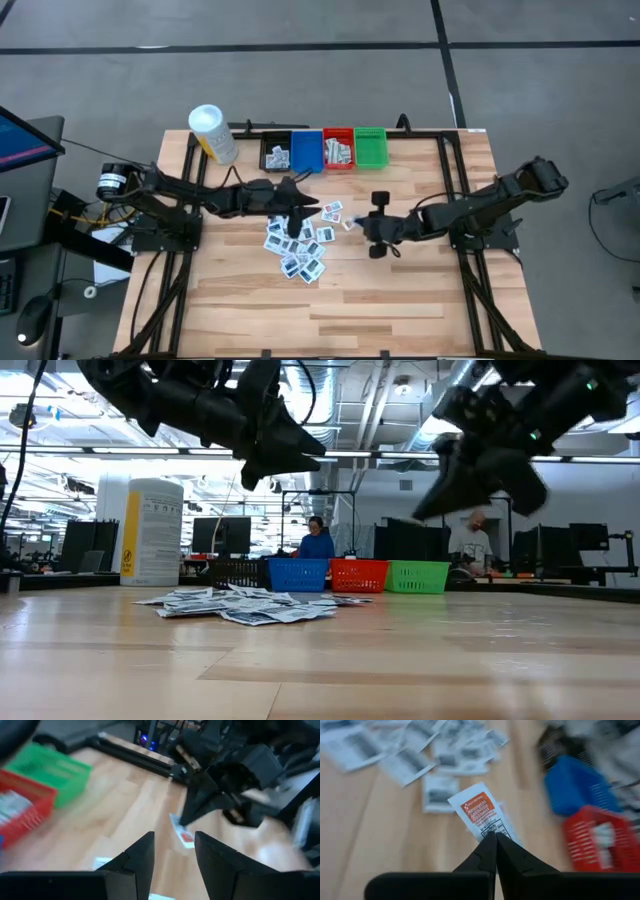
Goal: Pick & Place First Aid Supplies
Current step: Put the orange ointment pack into the black bin
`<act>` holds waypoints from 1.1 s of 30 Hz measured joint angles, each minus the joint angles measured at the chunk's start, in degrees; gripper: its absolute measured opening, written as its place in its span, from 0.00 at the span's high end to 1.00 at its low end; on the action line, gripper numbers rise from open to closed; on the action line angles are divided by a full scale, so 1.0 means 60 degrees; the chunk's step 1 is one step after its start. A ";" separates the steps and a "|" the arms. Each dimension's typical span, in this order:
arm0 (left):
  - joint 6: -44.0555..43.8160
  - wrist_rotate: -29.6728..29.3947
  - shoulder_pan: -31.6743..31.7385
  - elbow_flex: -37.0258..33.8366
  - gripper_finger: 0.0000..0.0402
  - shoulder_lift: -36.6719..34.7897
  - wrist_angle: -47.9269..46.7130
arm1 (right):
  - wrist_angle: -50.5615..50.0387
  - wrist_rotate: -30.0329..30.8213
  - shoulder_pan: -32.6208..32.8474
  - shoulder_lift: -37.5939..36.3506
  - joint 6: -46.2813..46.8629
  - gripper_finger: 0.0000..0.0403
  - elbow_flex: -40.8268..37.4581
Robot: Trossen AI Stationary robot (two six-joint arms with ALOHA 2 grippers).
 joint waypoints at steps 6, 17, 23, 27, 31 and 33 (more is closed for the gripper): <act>-0.2223 0.1423 0.0555 -0.0001 0.65 0.0233 0.0512 | 0.0104 0.1614 0.0318 -0.0111 -0.0688 1.00 0.0698; -0.4508 0.1665 0.0626 -0.0002 0.64 0.1708 0.3263 | 0.0106 0.2480 0.0435 -0.0109 -0.1148 1.00 0.1251; -0.4846 0.1665 0.0605 0.0049 0.64 0.1931 0.4059 | 0.0083 0.2673 0.0431 -0.0109 -0.1205 1.00 0.1251; -0.4781 0.1662 0.0556 0.0224 0.64 0.1931 0.4066 | 0.0233 0.2682 0.0343 -0.0109 -0.1396 1.00 0.1251; -0.4770 0.1669 0.0552 0.0302 0.64 0.1931 0.4063 | 0.0569 0.2668 0.0249 -0.0109 -0.1679 1.00 0.1251; -0.4770 0.1661 0.0557 0.0302 0.64 0.1931 0.4056 | 0.0781 0.2666 0.0212 -0.0113 -0.1850 1.00 0.1252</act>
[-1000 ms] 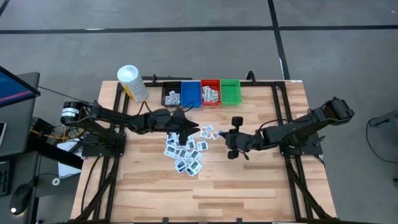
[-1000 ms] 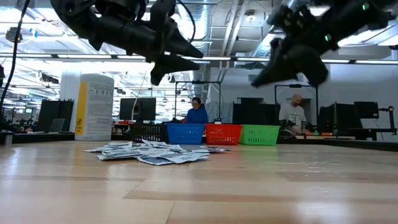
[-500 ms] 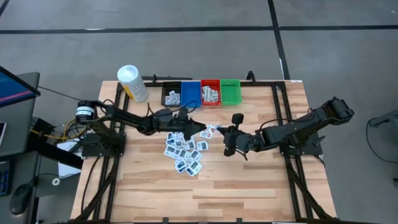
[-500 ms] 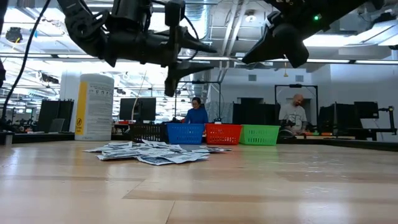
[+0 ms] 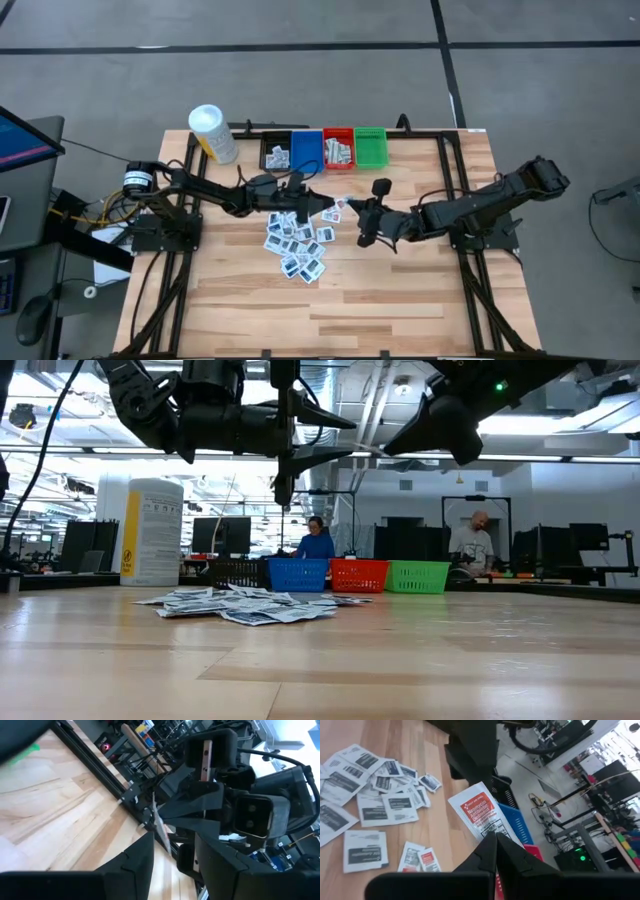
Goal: Pick & Place First Aid Supplies
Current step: Put the orange ointment pack into the black bin
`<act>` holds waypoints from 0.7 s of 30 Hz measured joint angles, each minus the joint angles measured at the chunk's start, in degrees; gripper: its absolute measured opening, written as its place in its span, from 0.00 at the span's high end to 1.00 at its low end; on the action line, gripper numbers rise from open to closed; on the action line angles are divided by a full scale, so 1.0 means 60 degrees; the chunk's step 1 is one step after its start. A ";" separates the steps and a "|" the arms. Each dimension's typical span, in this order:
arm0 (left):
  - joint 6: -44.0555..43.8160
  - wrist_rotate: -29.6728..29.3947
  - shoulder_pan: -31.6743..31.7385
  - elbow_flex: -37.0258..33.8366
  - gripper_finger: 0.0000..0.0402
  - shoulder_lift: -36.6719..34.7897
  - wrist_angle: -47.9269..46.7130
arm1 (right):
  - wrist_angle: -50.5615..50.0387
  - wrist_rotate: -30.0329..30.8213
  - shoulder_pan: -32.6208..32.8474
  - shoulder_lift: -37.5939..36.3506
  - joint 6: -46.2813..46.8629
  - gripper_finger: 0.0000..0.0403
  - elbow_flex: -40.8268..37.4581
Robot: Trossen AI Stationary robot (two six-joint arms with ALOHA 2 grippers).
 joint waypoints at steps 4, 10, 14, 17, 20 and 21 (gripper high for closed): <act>0.0026 0.0004 -0.0004 0.0000 0.64 0.0000 -0.0001 | 0.0157 -0.0004 -0.0102 -0.0004 -0.0271 1.00 0.0003; 0.0026 -0.0005 0.0000 0.0000 0.64 0.0000 -0.0001 | 0.0503 -0.0007 -0.0182 -0.0004 -0.0511 1.00 0.0003; 0.0029 -0.0043 0.0021 0.0000 0.64 0.0000 -0.0004 | 0.1036 -0.0015 -0.0178 -0.0007 -0.0934 1.00 0.0003; 0.0037 -0.0090 0.0033 0.0000 0.64 0.0000 -0.0001 | 0.1173 -0.0044 -0.0178 -0.0011 -0.1094 1.00 0.0003; 0.0264 -0.0305 0.0033 0.0000 0.64 0.0000 -0.0001 | 0.1180 -0.0044 -0.0180 -0.0011 -0.1101 1.00 0.0003; 0.0281 -0.0359 0.0029 0.0000 0.64 0.0000 -0.0001 | 0.1177 -0.0044 -0.0178 -0.0011 -0.1104 1.00 0.0003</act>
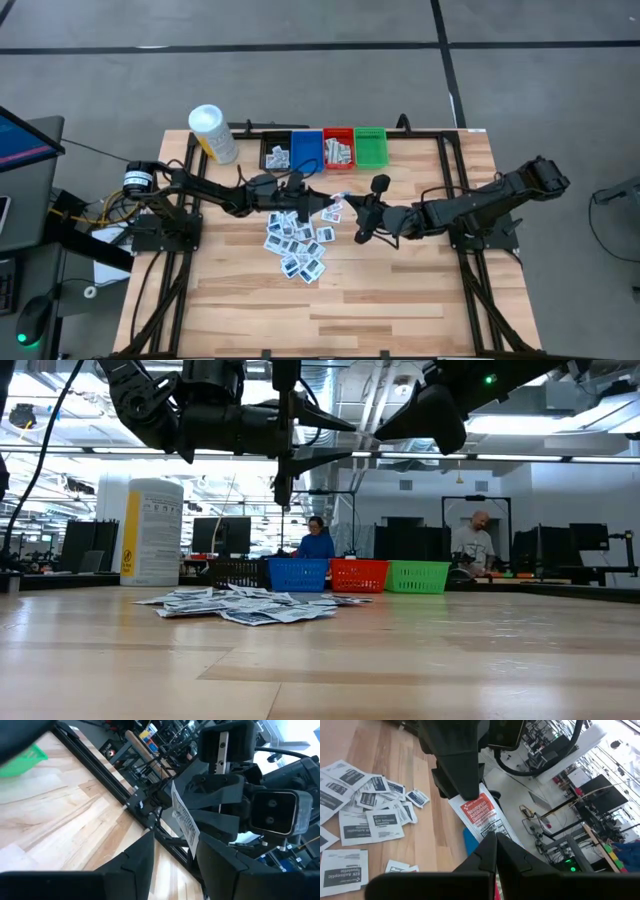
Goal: Pick & Place First Aid Supplies
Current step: Put the orange ointment pack into the black bin
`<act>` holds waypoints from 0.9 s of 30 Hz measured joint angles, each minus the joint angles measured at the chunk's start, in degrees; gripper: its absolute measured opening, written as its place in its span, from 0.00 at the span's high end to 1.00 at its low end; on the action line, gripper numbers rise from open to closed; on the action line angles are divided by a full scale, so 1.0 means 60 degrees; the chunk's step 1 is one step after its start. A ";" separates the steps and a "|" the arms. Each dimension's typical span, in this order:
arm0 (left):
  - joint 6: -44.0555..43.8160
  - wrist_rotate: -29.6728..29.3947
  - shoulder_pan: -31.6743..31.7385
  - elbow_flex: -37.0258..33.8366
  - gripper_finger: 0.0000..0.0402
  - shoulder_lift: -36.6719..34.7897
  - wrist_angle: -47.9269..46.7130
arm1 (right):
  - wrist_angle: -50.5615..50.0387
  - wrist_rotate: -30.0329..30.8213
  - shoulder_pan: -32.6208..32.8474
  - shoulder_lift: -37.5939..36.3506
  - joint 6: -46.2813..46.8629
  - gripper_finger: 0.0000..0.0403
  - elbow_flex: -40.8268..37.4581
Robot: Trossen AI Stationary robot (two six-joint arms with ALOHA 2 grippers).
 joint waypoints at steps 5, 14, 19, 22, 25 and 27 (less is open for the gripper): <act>0.0001 -0.0144 0.0002 0.0000 0.66 0.0000 0.0012 | 0.0004 -0.0016 0.0000 0.0000 -0.0015 1.00 0.0000; 0.0000 -0.0192 0.0003 0.0000 0.70 -0.0004 0.0359 | 0.0176 -0.0259 -0.0144 0.0000 -0.0097 1.00 0.0000; 0.0034 -0.0188 0.0014 0.0106 0.73 -0.0007 0.0368 | 0.0595 -0.0538 -0.0261 0.0000 -0.0450 1.00 0.0004; 0.0071 -0.0185 0.0023 0.0106 0.74 -0.0007 0.0368 | 0.0655 -0.0641 -0.0262 0.0000 -0.0497 1.00 0.0004; 0.0088 -0.0183 0.0058 0.0107 0.75 -0.0007 0.0364 | 0.0656 -0.0656 -0.0259 0.0000 -0.0518 1.00 0.0003; 0.0271 -0.0184 0.0065 0.0106 0.76 -0.0007 0.0364 | 0.0656 -0.0665 -0.0262 0.0000 -0.0518 1.00 0.0004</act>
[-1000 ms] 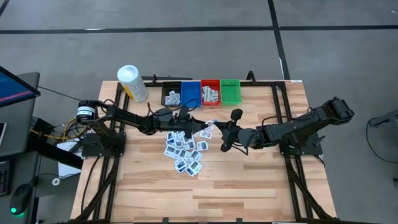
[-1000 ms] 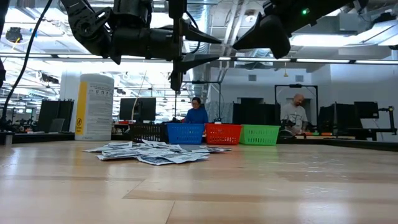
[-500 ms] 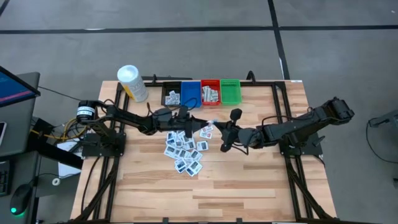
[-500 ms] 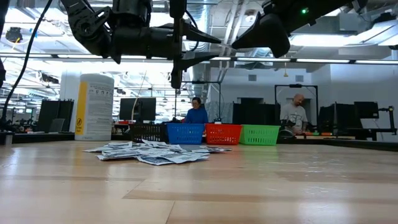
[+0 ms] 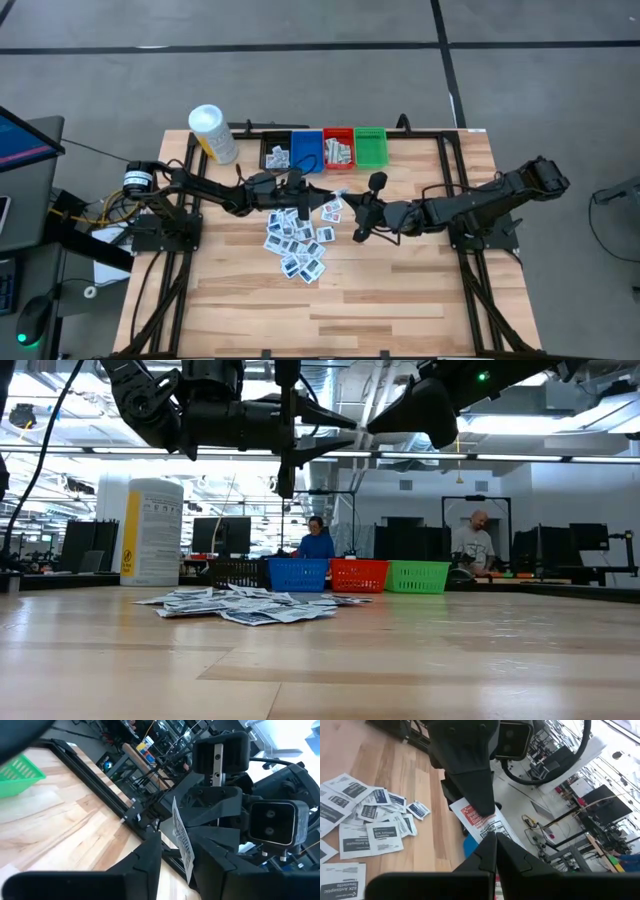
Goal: Pick & Place First Aid Supplies
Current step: Put the orange ointment pack into the black bin
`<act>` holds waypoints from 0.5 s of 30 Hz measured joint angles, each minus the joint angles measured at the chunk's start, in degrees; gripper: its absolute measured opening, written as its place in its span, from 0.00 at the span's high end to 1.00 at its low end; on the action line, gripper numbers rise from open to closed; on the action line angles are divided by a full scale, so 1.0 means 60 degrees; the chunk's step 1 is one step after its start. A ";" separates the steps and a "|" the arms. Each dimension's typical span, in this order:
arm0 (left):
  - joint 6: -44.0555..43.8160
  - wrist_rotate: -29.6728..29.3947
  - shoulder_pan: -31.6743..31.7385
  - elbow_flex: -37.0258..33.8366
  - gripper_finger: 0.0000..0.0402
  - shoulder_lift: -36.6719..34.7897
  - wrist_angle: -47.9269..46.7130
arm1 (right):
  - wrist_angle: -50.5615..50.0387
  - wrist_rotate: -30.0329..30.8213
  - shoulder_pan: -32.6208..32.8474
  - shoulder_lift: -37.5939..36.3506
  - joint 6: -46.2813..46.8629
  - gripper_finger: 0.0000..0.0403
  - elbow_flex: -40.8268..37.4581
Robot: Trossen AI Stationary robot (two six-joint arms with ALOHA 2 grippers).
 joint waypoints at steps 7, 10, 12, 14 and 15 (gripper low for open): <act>0.0233 0.0004 0.0000 0.0000 0.85 0.0000 0.0000 | 0.0000 -0.0064 0.0004 0.0000 0.0003 1.00 0.0000; 0.0724 0.0056 0.0004 0.0000 0.92 0.0000 0.0000 | 0.0000 -0.0064 0.0004 0.0000 0.0004 1.00 0.0000; 0.0985 0.0194 0.0067 0.0000 0.97 0.0000 0.0000 | 0.0000 -0.0053 0.0007 0.0000 0.0004 1.00 0.0000; 0.1115 0.0313 0.0155 0.0000 0.98 0.0000 -0.0004 | 0.0001 -0.0019 0.0004 0.0000 0.0006 1.00 0.0000; 0.1182 0.0319 0.0197 0.0000 0.98 0.0000 -0.0004 | 0.0000 -0.0016 0.0004 0.0000 0.0007 1.00 0.0000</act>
